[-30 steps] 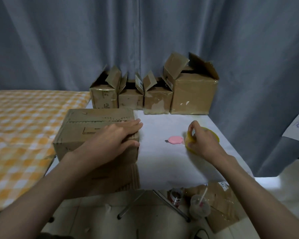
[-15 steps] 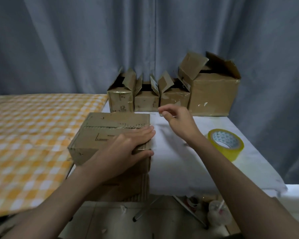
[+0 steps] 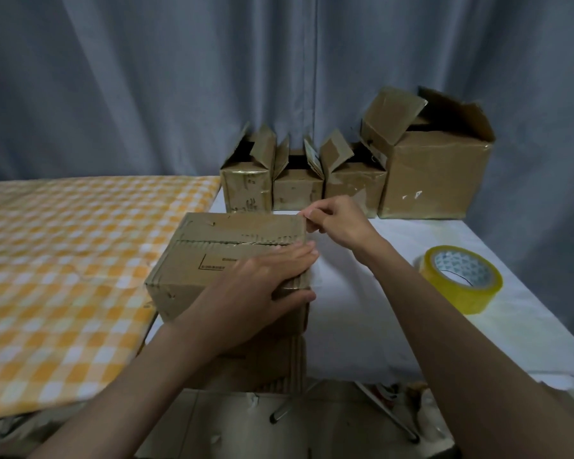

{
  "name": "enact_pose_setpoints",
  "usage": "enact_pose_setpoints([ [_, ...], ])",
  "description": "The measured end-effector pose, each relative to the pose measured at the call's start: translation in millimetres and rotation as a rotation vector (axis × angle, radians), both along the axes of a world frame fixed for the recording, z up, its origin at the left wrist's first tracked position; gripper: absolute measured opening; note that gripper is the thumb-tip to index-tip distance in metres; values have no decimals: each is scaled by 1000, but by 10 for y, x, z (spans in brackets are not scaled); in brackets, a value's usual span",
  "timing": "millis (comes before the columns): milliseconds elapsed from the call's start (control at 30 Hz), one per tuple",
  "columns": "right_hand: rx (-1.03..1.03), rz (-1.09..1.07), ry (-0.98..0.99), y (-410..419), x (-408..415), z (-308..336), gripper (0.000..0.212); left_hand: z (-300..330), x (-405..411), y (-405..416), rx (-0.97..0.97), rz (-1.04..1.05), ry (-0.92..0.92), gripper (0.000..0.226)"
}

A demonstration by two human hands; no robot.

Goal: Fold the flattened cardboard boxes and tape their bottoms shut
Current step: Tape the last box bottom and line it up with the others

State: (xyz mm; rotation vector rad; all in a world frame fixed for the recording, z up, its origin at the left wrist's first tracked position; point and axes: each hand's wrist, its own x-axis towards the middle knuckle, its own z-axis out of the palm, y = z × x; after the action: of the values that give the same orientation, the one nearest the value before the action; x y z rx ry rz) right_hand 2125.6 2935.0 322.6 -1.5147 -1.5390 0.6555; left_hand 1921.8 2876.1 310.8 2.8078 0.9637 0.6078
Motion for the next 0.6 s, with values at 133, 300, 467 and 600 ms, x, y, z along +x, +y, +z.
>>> enact_pose_setpoints([
  [133, -47, 13, 101, 4, 62, -27, 19, -12, -7, 1, -6, -2, -1, 65],
  [300, -63, -2, 226, -5, 85, -59, 16, -18, 3, -16, 25, 20, -32, 63],
  [467, -103, 8, 282, 26, 94, -63, 18, -58, 51, -56, 24, 66, -130, 58],
  [600, -158, 19, 362, 50, 85, -95, 20, -125, 194, -150, 48, 143, -199, 48],
])
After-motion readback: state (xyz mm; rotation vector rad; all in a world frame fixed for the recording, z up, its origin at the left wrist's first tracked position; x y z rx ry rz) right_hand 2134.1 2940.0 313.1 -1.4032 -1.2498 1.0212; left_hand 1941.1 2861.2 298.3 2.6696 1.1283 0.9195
